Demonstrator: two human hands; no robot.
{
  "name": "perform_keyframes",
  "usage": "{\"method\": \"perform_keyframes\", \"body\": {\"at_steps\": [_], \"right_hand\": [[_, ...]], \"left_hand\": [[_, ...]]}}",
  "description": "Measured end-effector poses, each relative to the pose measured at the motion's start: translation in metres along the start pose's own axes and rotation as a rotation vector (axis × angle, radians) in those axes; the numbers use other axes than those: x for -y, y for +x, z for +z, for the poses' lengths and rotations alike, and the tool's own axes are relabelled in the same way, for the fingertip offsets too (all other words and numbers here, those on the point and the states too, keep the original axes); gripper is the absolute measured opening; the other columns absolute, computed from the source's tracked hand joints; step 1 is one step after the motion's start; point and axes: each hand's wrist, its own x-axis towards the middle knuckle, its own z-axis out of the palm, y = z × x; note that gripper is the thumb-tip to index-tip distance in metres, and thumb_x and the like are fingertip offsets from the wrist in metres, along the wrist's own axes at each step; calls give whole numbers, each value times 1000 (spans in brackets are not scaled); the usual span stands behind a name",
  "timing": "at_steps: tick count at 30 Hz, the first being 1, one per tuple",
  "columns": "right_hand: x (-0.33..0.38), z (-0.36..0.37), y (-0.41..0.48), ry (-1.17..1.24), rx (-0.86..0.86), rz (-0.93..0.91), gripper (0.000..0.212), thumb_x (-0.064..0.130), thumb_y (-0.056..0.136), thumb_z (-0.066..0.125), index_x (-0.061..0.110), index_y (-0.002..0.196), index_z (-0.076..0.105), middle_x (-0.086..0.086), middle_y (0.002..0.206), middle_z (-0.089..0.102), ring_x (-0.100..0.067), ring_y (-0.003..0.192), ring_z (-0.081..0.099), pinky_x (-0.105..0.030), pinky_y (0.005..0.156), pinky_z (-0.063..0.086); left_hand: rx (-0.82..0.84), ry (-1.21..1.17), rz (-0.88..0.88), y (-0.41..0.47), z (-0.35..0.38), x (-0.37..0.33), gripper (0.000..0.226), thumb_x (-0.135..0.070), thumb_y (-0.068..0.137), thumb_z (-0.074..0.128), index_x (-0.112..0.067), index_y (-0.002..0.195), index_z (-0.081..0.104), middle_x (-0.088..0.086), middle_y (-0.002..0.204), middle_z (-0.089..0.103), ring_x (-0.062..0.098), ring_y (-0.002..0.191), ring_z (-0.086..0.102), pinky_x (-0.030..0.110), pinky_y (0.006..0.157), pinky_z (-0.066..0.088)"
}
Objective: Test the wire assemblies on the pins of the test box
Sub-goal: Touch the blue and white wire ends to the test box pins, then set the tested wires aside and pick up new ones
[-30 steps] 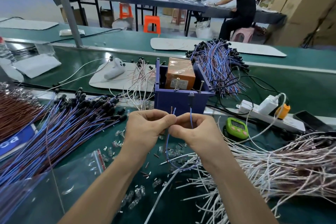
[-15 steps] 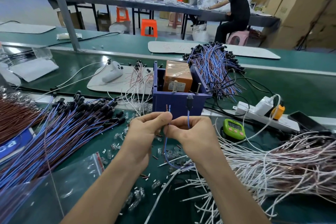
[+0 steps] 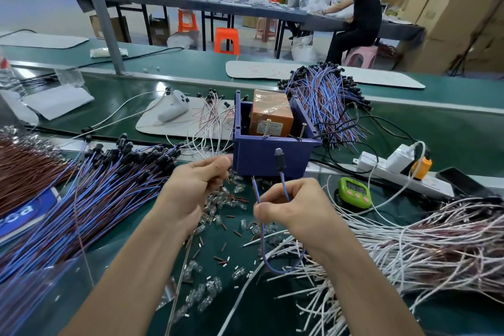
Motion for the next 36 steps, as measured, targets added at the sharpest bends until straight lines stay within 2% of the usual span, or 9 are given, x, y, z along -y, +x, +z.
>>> {"method": "perform_keyframes", "body": {"at_steps": [4,8,12,15,18,21,27,32,36], "right_hand": [[2,-4,-1,97,-20,-11,16,5,75,86,18,68,79,-5,64,73,-10,56,61,-17,55,47],[3,-7,-1,172,-36,-28,22,-1,77,83,16,64,79,-6,63,72,-5,48,58,-14,49,43],[2,-9,0,199,-35,-33,18,-1,77,83,13,67,80,-4,60,70,-5,48,56,-13,49,43],[-1,-8,0,185,-52,-21,17,4,78,84,17,69,81,-2,60,69,-3,46,53,-14,48,42],[-4,-7,0,196,-65,-20,18,4,78,84,19,69,81,3,57,68,1,42,51,-11,46,40],[-5,-5,0,197,-77,-26,17,3,78,84,17,70,81,-1,61,71,-1,46,56,-12,50,44],[-7,-6,1,295,-147,-38,7,1,75,86,4,78,80,-18,75,76,-22,67,71,-27,69,61],[-9,-2,3,429,-229,-4,22,-7,82,78,9,67,78,-12,63,72,-7,44,57,-14,45,44],[-6,-13,13,547,-380,44,27,-2,85,77,12,62,77,-12,61,69,-7,36,30,-16,36,26]], "left_hand": [[-74,241,157,-5,7,3,14,-14,88,78,-24,96,82,-16,72,75,-7,61,63,14,70,46],[127,379,118,-19,17,8,9,-22,83,80,-30,82,85,-9,78,78,-7,61,61,22,69,41],[251,347,22,-22,23,16,9,-19,75,83,-27,80,84,-5,75,75,1,62,56,24,62,38],[197,288,-20,-20,24,18,12,-15,82,81,-25,78,84,-3,76,73,10,72,55,18,57,42],[133,228,-22,-19,25,21,16,-14,86,77,-26,77,84,-4,73,72,9,69,58,20,59,47],[120,197,-8,-20,28,23,15,-16,86,77,-27,77,84,-3,72,73,7,67,61,20,61,49],[202,249,-40,-20,28,22,14,-12,83,79,-22,77,85,2,76,76,7,66,64,16,58,52],[30,140,-46,-18,30,25,10,-12,91,74,-12,84,81,10,84,80,18,75,77,27,64,59],[-201,161,81,-6,41,20,8,-11,93,73,-10,86,77,9,69,76,16,54,70,25,49,56]]}}
